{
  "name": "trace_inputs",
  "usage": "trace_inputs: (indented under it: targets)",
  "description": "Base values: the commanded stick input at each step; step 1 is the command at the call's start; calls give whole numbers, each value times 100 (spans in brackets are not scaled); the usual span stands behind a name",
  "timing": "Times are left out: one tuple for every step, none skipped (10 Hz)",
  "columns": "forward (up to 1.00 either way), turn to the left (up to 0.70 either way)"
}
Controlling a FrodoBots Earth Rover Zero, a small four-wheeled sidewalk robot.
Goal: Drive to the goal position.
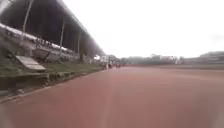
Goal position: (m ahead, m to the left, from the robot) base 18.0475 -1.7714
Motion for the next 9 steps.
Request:
trace_inputs:
  targets:
    - [70, 1]
    - [70, 1]
    - [70, 1]
    - [70, 1]
    - [70, 1]
    - [70, 1]
    - [70, 1]
    - [70, 1]
    - [70, 1]
